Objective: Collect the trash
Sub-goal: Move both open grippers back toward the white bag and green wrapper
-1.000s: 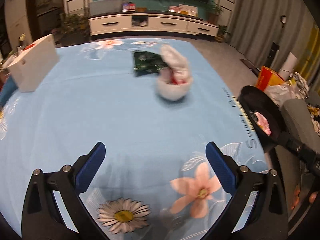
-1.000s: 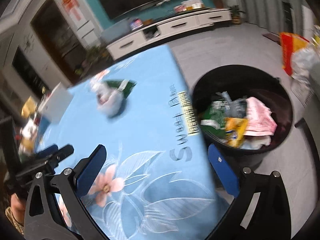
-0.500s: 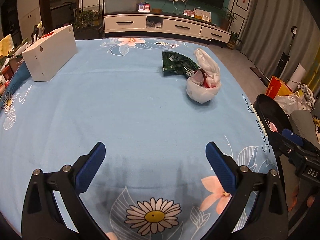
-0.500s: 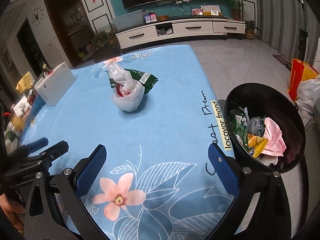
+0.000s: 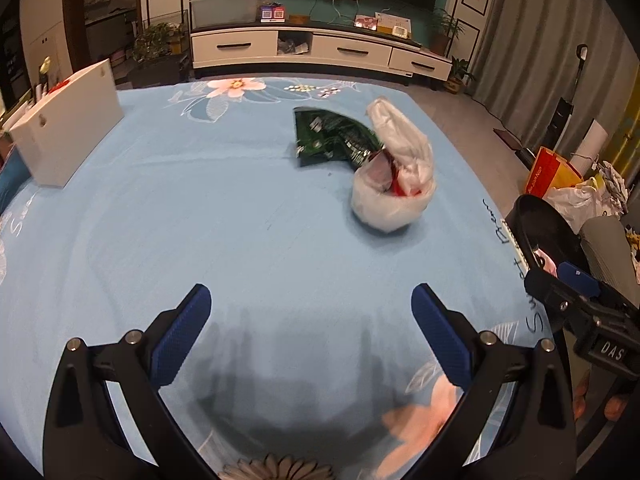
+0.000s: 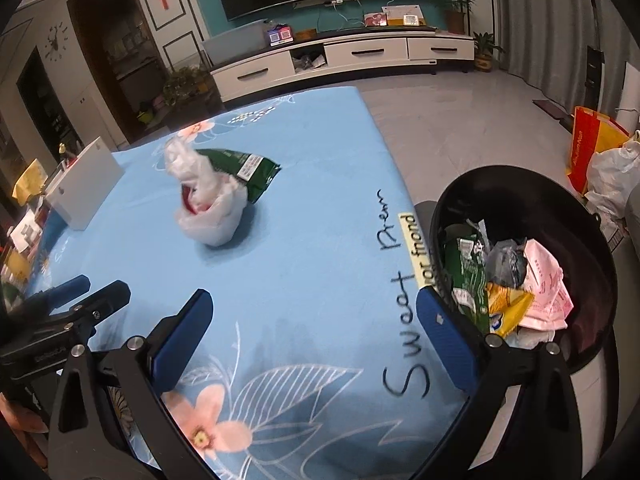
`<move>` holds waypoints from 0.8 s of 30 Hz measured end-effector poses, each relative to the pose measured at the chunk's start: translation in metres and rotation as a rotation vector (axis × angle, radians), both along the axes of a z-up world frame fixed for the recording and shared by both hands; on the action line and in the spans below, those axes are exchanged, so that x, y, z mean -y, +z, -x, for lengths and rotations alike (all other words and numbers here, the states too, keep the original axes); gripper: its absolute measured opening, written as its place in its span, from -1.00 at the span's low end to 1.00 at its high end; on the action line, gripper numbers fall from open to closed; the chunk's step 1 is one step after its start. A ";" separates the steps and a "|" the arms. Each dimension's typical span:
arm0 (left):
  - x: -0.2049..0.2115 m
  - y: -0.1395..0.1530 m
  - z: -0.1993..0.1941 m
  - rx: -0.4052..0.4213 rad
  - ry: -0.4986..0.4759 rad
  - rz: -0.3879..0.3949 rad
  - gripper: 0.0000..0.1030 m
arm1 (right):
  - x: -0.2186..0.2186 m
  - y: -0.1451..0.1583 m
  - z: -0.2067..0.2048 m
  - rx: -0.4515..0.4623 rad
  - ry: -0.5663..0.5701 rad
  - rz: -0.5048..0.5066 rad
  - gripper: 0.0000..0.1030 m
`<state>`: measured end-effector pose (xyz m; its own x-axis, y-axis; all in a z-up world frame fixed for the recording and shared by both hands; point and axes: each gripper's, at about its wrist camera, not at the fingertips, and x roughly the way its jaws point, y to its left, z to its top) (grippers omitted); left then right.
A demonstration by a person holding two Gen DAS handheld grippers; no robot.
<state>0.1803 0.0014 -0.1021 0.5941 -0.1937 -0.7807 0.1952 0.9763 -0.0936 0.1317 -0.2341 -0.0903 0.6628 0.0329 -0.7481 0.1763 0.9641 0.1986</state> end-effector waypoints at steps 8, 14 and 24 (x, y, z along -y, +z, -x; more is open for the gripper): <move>0.035 0.002 -0.038 0.037 -0.034 0.013 0.94 | 0.014 -0.005 -0.015 0.014 -0.026 0.002 0.93; 0.061 0.002 -0.061 0.057 -0.061 0.032 0.94 | 0.029 -0.014 -0.015 -0.001 -0.055 -0.004 0.93; 0.077 -0.013 -0.085 0.035 -0.101 0.065 -0.29 | 0.038 -0.013 -0.020 0.008 -0.060 -0.009 0.93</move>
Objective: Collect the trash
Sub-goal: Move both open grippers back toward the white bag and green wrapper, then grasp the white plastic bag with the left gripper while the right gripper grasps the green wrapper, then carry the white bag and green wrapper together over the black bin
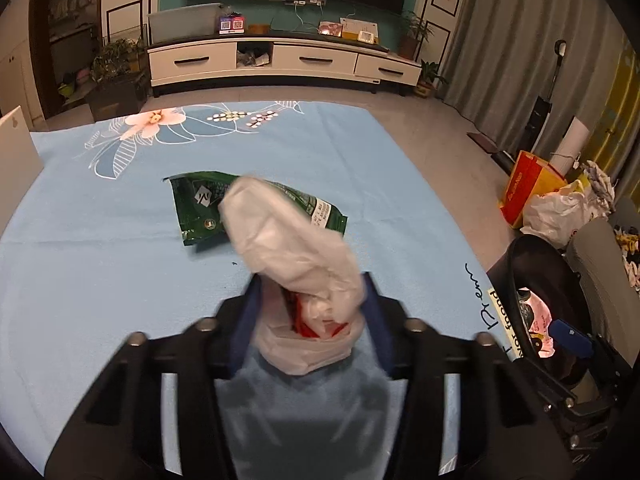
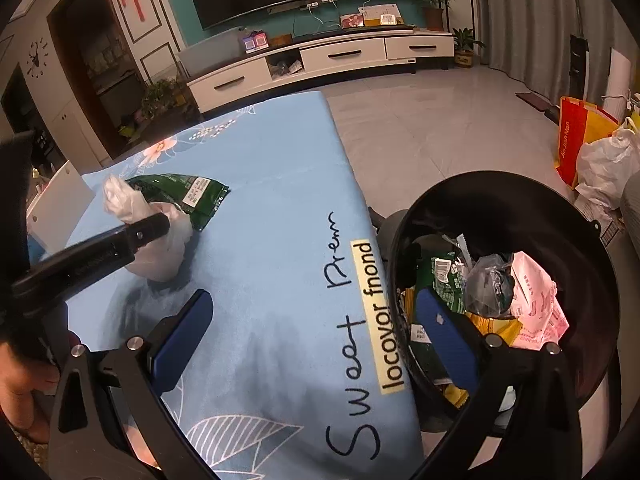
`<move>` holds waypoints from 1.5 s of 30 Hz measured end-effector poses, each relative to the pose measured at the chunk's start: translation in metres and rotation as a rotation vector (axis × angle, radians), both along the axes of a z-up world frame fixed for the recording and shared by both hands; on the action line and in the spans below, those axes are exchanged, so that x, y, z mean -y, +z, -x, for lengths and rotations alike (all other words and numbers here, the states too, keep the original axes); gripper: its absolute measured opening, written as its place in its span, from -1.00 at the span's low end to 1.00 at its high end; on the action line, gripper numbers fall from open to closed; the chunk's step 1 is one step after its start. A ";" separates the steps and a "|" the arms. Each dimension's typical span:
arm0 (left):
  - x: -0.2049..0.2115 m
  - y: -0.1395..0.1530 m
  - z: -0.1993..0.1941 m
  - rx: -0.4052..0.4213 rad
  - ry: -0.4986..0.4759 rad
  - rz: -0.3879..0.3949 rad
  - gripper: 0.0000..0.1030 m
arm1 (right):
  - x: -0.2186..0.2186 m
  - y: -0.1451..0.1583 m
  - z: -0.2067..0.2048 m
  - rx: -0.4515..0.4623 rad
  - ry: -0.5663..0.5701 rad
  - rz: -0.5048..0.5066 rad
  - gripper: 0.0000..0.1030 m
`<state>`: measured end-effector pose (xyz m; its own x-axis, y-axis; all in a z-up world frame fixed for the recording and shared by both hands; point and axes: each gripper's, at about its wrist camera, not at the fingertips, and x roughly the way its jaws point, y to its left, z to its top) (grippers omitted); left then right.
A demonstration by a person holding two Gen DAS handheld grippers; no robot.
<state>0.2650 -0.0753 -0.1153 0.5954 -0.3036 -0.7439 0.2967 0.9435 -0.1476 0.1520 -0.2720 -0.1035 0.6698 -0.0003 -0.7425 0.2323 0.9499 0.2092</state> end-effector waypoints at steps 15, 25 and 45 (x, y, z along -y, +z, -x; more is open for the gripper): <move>-0.125 0.018 0.008 0.025 0.220 0.104 -0.46 | -0.067 0.016 -0.084 0.083 0.335 0.036 0.93; -0.139 0.007 -0.021 0.013 0.245 0.075 -0.46 | -0.117 -0.008 -0.173 0.039 0.489 0.187 0.93; -0.131 0.019 0.005 0.035 0.191 0.078 -0.46 | -0.118 0.007 -0.101 -0.001 0.449 0.021 -0.55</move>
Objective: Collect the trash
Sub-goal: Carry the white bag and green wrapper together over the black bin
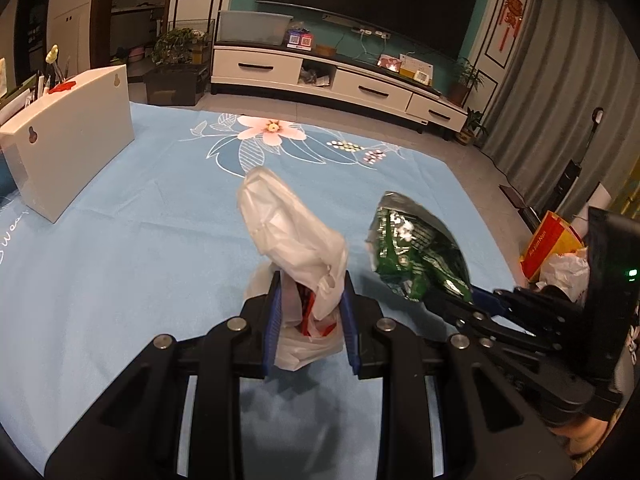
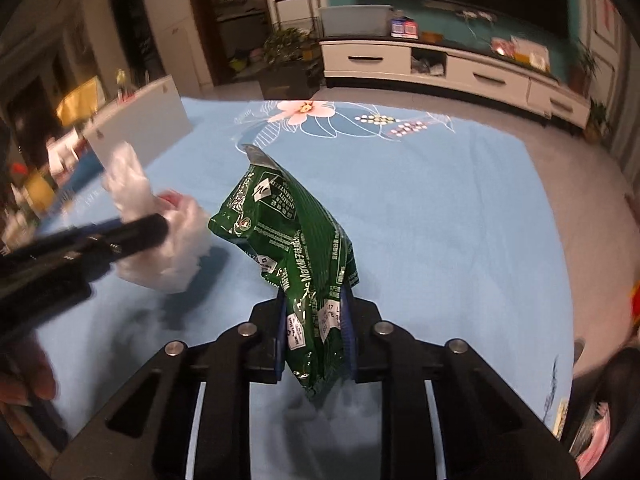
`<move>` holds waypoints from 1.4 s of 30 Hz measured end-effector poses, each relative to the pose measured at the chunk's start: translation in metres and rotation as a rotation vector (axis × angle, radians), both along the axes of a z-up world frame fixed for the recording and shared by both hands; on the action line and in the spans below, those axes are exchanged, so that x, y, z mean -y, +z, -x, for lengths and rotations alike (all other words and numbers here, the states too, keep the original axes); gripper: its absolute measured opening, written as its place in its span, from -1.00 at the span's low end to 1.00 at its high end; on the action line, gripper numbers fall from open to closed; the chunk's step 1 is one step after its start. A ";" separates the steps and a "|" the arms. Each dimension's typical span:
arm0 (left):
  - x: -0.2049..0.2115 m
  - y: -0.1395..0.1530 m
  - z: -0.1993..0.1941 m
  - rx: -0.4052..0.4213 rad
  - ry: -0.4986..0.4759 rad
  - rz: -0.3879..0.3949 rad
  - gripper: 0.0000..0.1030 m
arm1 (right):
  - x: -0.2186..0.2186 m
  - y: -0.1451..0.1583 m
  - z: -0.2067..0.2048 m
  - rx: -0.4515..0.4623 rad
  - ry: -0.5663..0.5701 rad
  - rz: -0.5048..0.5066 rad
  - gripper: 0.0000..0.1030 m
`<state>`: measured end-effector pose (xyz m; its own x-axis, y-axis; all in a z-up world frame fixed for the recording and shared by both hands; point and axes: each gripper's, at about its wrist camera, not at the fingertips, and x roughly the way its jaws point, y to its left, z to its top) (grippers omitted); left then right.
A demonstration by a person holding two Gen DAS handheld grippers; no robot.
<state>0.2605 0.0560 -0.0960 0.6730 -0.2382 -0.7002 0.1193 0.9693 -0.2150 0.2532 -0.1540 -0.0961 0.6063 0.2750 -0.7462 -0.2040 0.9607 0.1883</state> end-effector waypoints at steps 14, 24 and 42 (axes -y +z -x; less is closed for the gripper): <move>0.017 0.004 0.087 0.000 -0.078 -0.045 -0.43 | 0.024 0.023 0.116 0.008 -0.102 -0.133 -0.55; 0.032 0.020 0.137 0.033 -0.136 -0.079 -0.42 | 0.043 0.032 0.167 0.013 -0.163 -0.151 -0.55; 0.085 0.048 0.173 0.109 -0.264 -0.135 -0.40 | 0.099 0.055 0.217 0.113 -0.272 -0.209 -0.55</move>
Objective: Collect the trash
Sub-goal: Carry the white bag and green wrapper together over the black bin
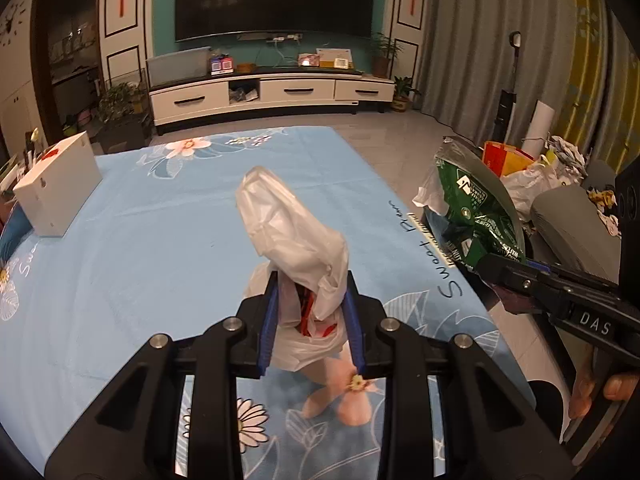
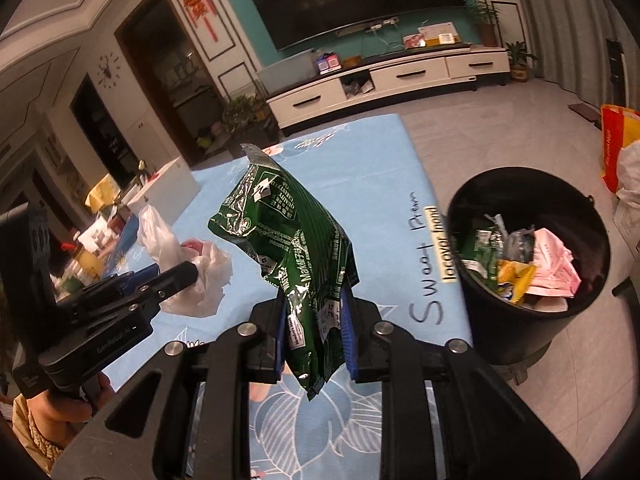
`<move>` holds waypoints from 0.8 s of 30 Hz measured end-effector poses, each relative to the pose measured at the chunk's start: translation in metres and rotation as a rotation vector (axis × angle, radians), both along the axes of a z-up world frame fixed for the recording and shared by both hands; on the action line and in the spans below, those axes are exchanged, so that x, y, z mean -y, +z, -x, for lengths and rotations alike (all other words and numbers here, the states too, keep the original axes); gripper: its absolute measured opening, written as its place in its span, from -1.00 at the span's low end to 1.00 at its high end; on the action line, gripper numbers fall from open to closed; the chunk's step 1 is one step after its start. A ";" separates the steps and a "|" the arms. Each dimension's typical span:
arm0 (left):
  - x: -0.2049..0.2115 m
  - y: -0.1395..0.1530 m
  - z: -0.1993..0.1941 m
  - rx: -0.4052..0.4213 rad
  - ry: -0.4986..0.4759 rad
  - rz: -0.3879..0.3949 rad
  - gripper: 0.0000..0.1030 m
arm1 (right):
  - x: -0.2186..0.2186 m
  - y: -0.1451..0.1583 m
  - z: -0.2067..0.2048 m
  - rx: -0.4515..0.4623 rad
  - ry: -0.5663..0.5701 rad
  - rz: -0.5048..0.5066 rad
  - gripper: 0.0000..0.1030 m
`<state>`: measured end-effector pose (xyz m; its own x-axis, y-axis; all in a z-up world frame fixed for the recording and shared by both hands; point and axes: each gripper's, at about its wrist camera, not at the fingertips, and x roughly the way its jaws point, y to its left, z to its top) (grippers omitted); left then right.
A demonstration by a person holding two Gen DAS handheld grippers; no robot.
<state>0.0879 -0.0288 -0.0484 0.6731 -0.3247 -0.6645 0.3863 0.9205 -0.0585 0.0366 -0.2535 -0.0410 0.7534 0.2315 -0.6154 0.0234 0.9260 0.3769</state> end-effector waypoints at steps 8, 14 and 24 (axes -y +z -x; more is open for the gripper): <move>0.033 0.005 0.002 0.018 -0.067 -0.026 -0.40 | 0.035 -0.001 0.016 0.014 -0.091 -0.025 -0.55; 0.062 0.009 0.001 0.032 -0.124 -0.040 -0.40 | 0.061 -0.002 0.025 0.020 -0.159 -0.039 -0.55; 0.112 0.013 -0.008 0.052 -0.217 -0.054 -0.40 | 0.095 -0.009 0.035 0.020 -0.248 -0.060 -0.55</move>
<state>0.0955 -0.1411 -0.0349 0.6255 -0.4305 -0.6507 0.5764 0.8170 0.0137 0.0012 -0.3487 -0.0504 0.8037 0.0739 -0.5905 0.2387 0.8689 0.4337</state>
